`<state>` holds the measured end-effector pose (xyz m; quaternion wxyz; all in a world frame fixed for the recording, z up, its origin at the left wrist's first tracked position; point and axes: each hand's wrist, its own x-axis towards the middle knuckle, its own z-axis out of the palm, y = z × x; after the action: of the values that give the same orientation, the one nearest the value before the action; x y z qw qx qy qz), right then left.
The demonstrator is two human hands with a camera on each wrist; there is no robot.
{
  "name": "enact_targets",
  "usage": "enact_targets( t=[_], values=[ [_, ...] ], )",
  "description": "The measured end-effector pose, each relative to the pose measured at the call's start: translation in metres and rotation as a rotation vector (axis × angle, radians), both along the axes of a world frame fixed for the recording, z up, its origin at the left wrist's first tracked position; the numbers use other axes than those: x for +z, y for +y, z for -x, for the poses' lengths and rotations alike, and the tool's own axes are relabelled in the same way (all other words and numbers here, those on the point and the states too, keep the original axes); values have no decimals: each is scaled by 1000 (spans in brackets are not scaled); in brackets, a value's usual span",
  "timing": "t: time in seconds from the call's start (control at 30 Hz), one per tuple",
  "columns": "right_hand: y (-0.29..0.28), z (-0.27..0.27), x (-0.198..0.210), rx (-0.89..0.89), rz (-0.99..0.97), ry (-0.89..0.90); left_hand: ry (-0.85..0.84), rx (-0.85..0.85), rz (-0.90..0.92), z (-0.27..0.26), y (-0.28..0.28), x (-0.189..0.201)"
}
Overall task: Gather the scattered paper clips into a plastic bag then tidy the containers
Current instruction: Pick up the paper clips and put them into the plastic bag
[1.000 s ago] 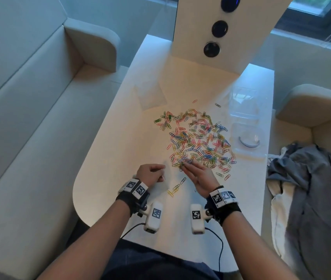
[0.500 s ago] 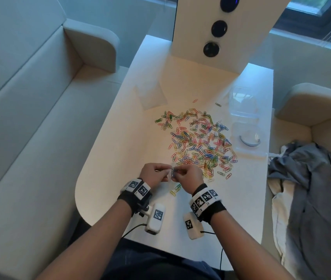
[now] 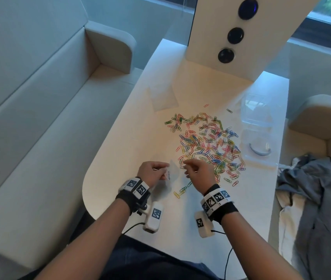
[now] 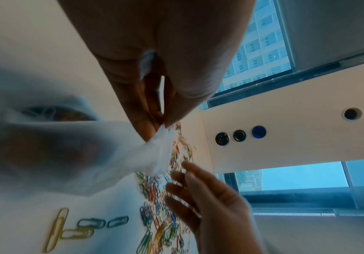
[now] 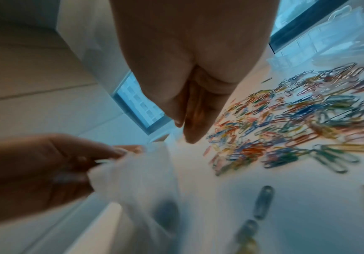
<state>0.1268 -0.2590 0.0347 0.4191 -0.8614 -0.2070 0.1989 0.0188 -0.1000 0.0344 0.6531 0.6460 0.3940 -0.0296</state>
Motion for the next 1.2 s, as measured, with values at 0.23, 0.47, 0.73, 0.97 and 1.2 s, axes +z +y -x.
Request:
enact_targets(
  t=[0.23,0.47,0.73,0.97,1.2],
  values=[
    [-55,20,-68,1079,521,-501,9,61,3,8,18,-6],
    [-98,-37,-82,970,666,-666,48,97,6,13,15,-10],
    [-100,-59,-68,802,727,-622,56,77,31,0,3,-9],
    [-82,-66,-67,577,638,-466,51,59,31,-15,-5,-15],
    [-76,-74,-45,-300,247,106,43,5,30,-29,-15,-17]
  ],
)
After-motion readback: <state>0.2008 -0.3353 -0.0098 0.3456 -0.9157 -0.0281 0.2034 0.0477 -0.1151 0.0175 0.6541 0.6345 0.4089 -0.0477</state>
